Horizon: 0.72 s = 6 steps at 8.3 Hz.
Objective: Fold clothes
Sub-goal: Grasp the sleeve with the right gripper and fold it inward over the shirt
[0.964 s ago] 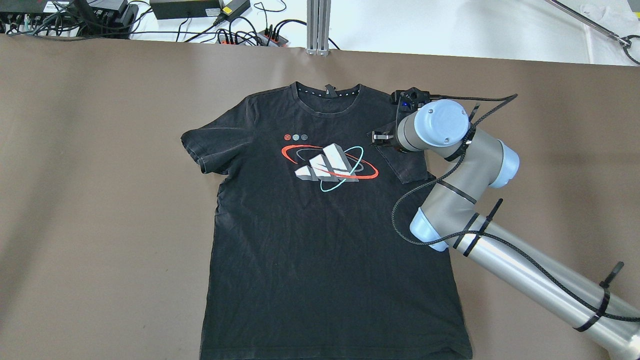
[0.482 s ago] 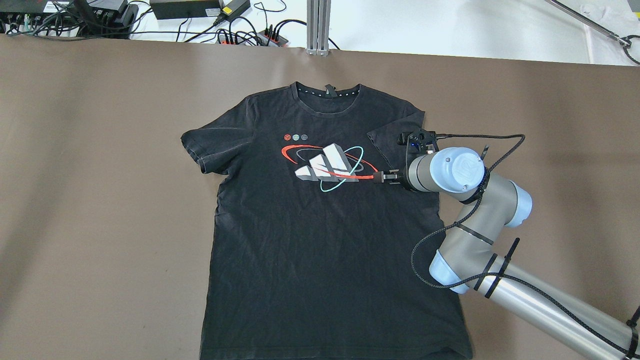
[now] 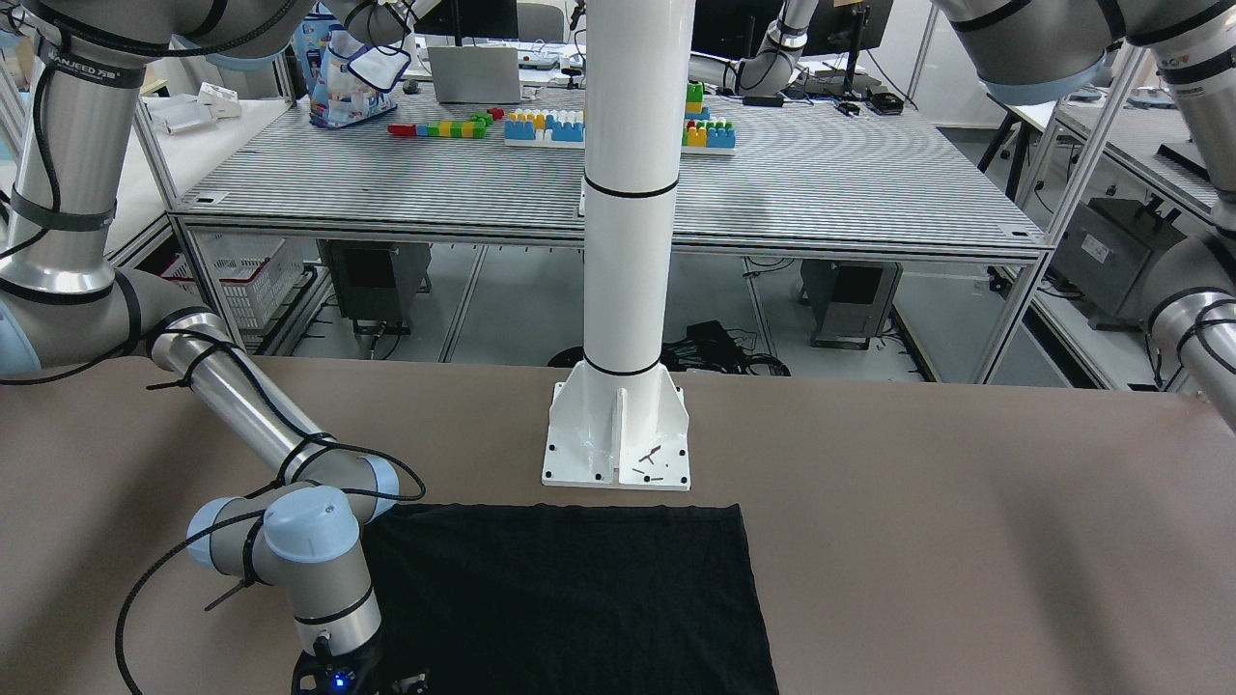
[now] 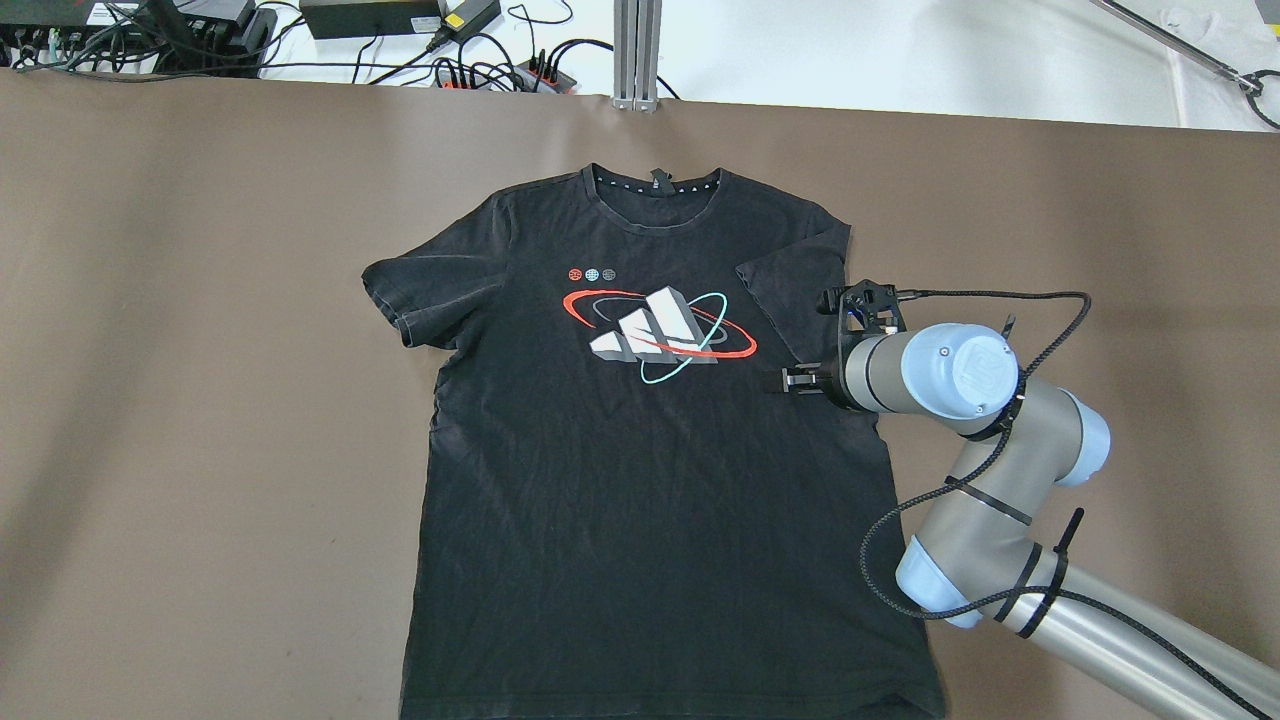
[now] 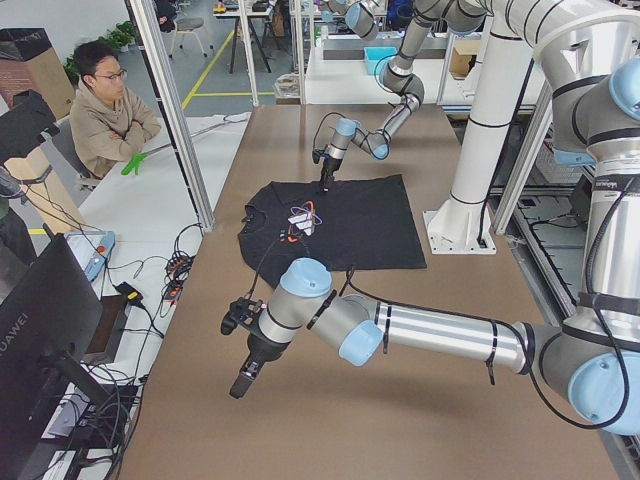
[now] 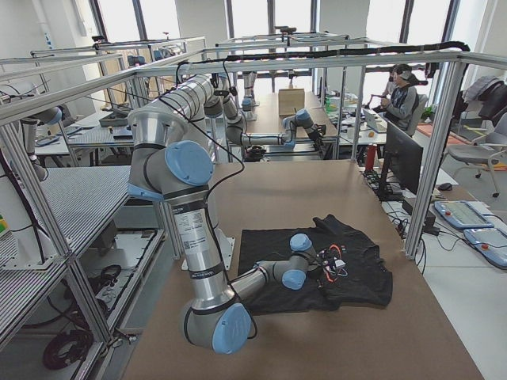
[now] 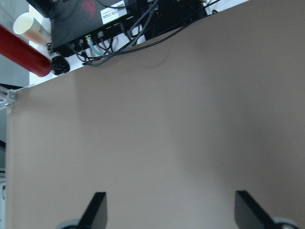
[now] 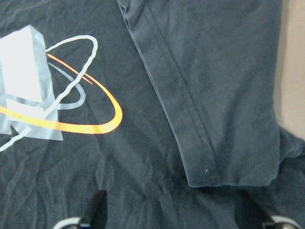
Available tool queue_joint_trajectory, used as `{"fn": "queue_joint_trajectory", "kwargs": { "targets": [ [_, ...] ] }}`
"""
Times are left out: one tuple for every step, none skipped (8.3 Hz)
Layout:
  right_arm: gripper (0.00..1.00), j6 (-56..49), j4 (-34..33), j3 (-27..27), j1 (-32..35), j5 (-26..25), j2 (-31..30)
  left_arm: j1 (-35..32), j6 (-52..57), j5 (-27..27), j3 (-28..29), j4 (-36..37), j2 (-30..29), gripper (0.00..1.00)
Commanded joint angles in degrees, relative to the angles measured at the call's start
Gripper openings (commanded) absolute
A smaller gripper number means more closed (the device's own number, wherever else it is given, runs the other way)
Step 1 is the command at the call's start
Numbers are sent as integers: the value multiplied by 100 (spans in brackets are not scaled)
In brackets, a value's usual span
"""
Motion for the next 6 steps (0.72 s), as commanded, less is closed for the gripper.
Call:
{"fn": "queue_joint_trajectory", "kwargs": {
  "targets": [
    [94,-16,-505,725,65,103,-236,1174,-1571,6,84,17,-722,93],
    [94,-16,-630,823,135,208,-236,1456,-1751,-38,93,61,-987,89],
    [94,-25,-640,815,188,209,-288,1772,-1980,-82,319,26,-1294,80],
    [94,-25,-640,789,197,183,-288,2079,-2339,-126,582,9,-1654,68],
    [94,-34,-640,771,232,183,-288,2361,-2403,-135,811,-9,-1849,57],
    [94,-34,-640,745,250,174,-288,2633,-2543,-117,996,-44,-1990,51]
  ]
}}
